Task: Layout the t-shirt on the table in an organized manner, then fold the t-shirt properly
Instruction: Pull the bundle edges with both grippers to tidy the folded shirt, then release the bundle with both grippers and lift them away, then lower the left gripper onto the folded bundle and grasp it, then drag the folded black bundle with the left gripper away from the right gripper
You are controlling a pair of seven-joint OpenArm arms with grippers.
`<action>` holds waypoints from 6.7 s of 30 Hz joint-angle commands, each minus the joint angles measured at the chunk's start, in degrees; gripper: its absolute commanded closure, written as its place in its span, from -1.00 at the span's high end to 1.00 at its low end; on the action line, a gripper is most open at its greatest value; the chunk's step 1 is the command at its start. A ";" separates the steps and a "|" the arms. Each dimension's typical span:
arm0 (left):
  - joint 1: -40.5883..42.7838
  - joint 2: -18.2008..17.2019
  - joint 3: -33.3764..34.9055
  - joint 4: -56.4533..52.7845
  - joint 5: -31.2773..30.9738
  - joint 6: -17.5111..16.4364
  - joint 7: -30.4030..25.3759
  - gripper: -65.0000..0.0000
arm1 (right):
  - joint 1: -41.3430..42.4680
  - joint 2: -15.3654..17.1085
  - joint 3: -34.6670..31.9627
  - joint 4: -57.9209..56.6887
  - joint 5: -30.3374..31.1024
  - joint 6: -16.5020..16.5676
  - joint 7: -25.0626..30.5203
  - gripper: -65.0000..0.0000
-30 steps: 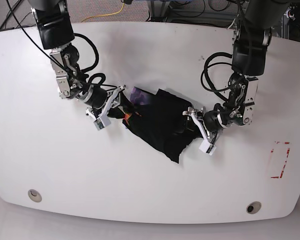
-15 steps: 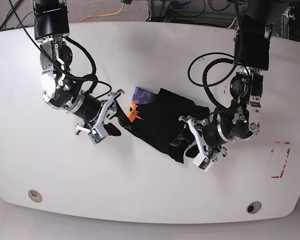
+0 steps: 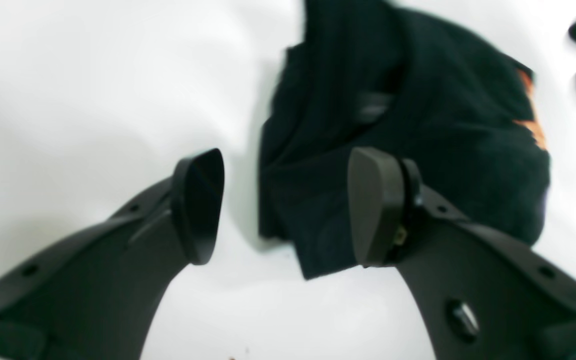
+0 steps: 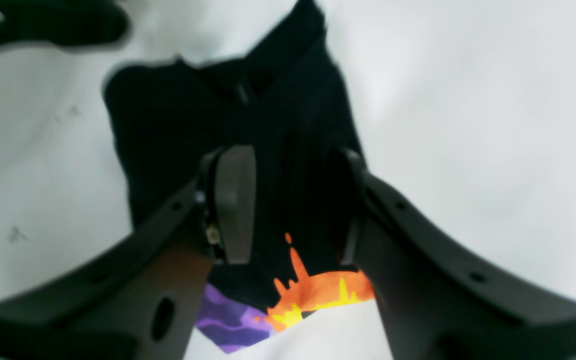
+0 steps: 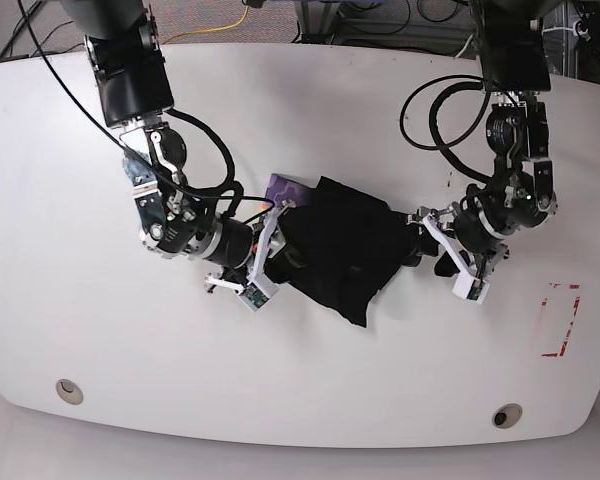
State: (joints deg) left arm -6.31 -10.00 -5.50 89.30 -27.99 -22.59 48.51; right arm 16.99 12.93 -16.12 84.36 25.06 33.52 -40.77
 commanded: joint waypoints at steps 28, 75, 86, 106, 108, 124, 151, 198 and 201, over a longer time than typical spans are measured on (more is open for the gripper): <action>-6.40 8.29 13.72 -25.69 12.56 15.51 -22.09 -0.74 | -5.87 -2.95 5.61 -12.75 -16.14 6.48 16.11 -0.69; 9.51 5.82 12.40 6.66 5.44 5.49 -4.42 -0.74 | -6.84 -2.77 12.82 -0.97 -16.22 4.06 5.74 -0.68; 5.73 2.48 12.40 -0.55 5.17 5.49 -4.51 -0.74 | -15.10 -3.39 12.82 3.69 -15.87 3.89 5.83 -0.69; 7.49 -4.99 7.83 6.40 5.00 5.49 -4.51 -0.74 | -24.60 -8.31 12.91 16.70 -16.22 3.80 2.40 -0.69; 7.76 -4.99 6.42 8.24 5.00 5.49 -4.51 -0.74 | -24.77 -8.31 13.09 18.37 -16.22 3.80 1.61 -0.69; 1.25 11.01 11.96 9.30 9.66 5.75 -5.21 -0.74 | -24.33 -1.10 24.60 25.84 -15.96 4.33 -1.29 -0.69; -2.00 19.00 32.35 -22.00 27.94 32.66 -32.20 -0.73 | -24.69 1.36 30.49 25.84 -15.70 4.42 -1.64 -0.69; 14.70 15.23 11.69 7.45 27.77 23.69 -16.03 -0.73 | -25.57 1.36 30.32 26.46 -15.70 6.48 -1.73 -0.69; 15.84 15.67 11.34 6.66 27.77 23.69 -15.94 -0.73 | -25.57 1.36 30.41 26.46 -15.70 6.48 -1.73 -0.69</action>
State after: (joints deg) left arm 9.26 5.26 6.20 95.53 -0.23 1.02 33.54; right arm -9.30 13.78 13.82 109.47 8.80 40.12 -43.77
